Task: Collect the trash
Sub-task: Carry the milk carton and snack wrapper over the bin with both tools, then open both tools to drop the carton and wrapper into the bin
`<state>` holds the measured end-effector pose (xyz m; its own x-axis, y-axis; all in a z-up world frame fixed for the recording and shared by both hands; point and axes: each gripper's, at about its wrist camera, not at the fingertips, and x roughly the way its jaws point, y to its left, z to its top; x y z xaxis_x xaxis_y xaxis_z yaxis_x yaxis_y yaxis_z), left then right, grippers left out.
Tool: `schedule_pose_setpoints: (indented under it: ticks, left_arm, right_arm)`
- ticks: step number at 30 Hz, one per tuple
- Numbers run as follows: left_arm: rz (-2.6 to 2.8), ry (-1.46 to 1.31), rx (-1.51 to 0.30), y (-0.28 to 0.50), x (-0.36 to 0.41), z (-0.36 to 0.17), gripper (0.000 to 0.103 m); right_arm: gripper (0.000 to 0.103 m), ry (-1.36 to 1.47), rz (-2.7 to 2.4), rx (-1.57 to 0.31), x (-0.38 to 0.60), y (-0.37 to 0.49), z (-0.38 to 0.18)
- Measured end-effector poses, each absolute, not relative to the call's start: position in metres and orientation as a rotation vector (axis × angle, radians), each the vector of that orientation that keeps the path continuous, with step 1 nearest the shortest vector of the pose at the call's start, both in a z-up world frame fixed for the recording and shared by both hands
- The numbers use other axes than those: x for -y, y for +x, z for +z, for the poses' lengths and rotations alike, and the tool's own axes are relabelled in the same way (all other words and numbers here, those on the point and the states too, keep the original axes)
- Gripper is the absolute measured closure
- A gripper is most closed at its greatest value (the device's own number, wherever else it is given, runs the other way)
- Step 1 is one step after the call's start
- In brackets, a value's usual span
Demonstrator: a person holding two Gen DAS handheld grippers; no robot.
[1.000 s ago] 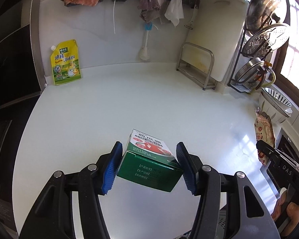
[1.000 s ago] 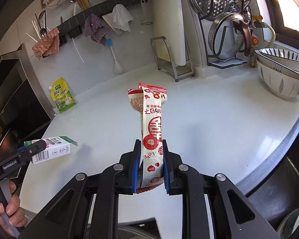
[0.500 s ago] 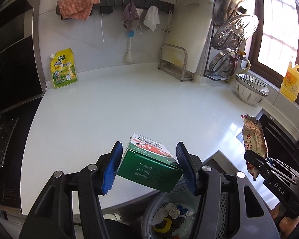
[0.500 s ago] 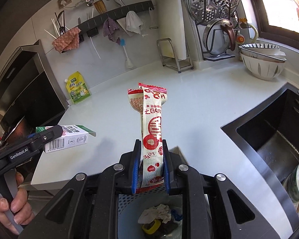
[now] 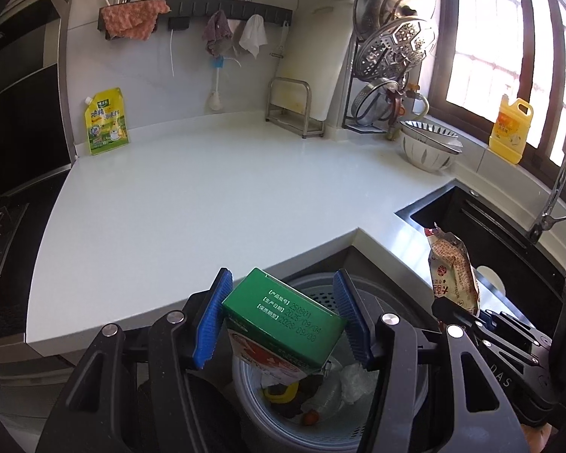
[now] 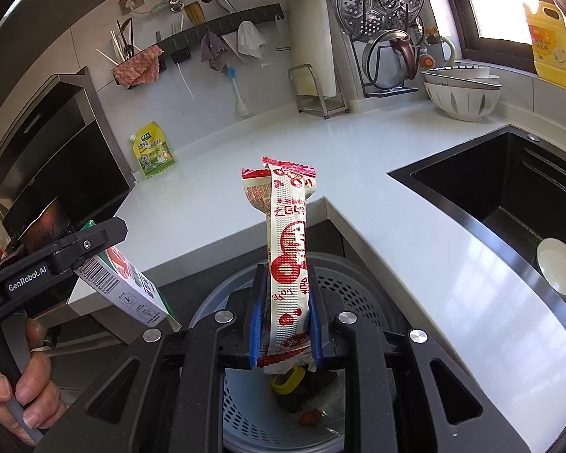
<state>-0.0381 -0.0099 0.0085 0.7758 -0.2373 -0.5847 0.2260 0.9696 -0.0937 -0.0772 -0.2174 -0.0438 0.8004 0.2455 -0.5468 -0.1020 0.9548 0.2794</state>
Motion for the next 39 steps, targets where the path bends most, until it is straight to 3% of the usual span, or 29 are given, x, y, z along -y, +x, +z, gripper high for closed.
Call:
schedule_pose_setpoints:
  ticks: [21, 39]
  left_arm:
    - [-0.251, 0.024, -0.753, -0.024, 0.038, -0.061, 0.049]
    - [-0.206, 0.084, -0.794, -0.015, 0.042, -0.089, 0.049]
  right_arm:
    - [0.084, 0.255, 0.156, -0.751, 0.215, -0.085, -0.115]
    - [0.084, 0.164, 0.064, -0.795, 0.202, -0.070, -0.131]
